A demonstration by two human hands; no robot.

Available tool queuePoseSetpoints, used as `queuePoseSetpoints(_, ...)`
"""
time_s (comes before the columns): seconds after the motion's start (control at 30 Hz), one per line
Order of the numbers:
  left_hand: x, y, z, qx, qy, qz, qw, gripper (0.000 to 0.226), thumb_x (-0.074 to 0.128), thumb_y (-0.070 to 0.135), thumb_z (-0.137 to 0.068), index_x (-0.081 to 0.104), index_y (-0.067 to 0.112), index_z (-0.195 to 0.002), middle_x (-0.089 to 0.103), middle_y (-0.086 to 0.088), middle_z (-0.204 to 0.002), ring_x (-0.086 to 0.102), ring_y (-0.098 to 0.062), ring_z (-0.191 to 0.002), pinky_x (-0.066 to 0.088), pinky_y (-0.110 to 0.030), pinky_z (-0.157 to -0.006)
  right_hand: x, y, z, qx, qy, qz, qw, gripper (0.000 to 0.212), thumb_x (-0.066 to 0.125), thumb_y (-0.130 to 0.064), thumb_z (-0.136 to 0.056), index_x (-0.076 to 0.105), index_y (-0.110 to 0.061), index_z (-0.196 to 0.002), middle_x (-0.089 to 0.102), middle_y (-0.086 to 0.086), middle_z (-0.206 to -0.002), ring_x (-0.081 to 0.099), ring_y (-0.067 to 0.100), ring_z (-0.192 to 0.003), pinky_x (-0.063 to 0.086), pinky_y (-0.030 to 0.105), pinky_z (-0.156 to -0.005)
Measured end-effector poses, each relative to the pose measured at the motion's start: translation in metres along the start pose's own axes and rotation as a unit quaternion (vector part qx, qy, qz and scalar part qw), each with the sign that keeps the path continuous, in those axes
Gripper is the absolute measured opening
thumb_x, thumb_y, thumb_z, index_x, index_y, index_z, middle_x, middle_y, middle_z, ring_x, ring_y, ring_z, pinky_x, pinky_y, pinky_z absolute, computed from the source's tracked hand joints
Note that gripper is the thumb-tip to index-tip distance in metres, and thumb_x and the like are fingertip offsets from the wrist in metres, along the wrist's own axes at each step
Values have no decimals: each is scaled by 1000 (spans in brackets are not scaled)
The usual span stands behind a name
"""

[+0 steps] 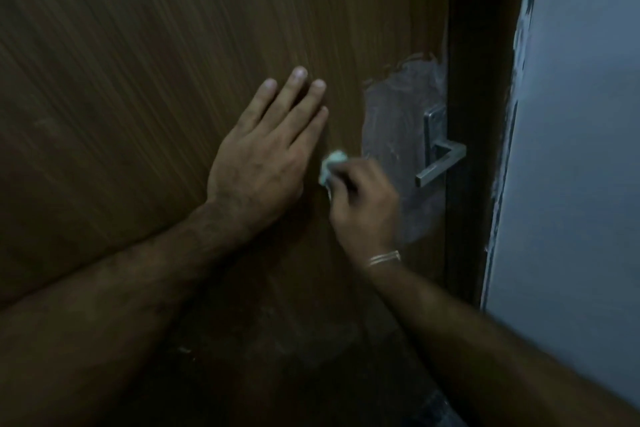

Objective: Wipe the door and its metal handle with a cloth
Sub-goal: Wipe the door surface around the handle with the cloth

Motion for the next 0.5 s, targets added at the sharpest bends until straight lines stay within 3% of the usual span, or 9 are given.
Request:
queuePoseSetpoints(0.07,3,3,1,-18,17,-7,1000,54,38,25,-98,40,3,-148,26,-17,-162,16,-35,-152,8,-50,-122,-1,-13,-25,-37,43,-4,998,17,63,2,-86,69,-6,-100,66,7,-100,57,5,-93,47,14,-84)
queuePoseSetpoints(0.13,5,4,3,-35,29,-3,999,54,31,27,-101,39,3,-148,25,-18,-162,15,-35,-152,6,-50,-122,6,-12,-16,-57,20,-2,998,21,63,3,-86,69,-5,-104,64,8,-104,58,8,-97,47,16,-86)
queuePoseSetpoints(0.23,8,6,6,-41,29,-7,999,55,26,26,-100,37,4,-149,23,-18,-163,13,-36,-152,4,-51,-122,3,19,33,8,-53,26,998,19,64,4,-87,68,-3,-104,64,9,-106,59,10,-99,52,26,-88)
queuePoseSetpoints(0.3,10,7,5,-44,33,-13,998,54,26,24,-100,37,4,-149,22,-17,-163,12,-35,-153,4,-52,-122,-6,34,40,42,-37,20,998,16,65,5,-86,70,-2,-99,66,9,-101,62,12,-95,53,34,-84)
queuePoseSetpoints(0.43,18,12,4,-58,38,-6,998,54,30,27,-101,35,5,-150,18,-18,-164,9,-35,-153,3,-53,-122,-12,19,-9,3,63,-9,998,18,65,5,-84,72,-3,-98,68,9,-100,63,11,-94,52,20,-86)
queuePoseSetpoints(0.5,21,18,6,-57,33,-2,998,54,29,28,-102,34,5,-150,17,-18,-165,8,-35,-153,3,-54,-122,-10,20,-3,2,51,-1,999,20,64,5,-85,72,-3,-101,67,8,-105,61,8,-99,50,18,-89)
Point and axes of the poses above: each hand's wrist, its own z-axis away from the middle knuckle, its own x-axis out of the palm, y = z × x, the point moved 10 cm from there along -z, towards the middle knuckle
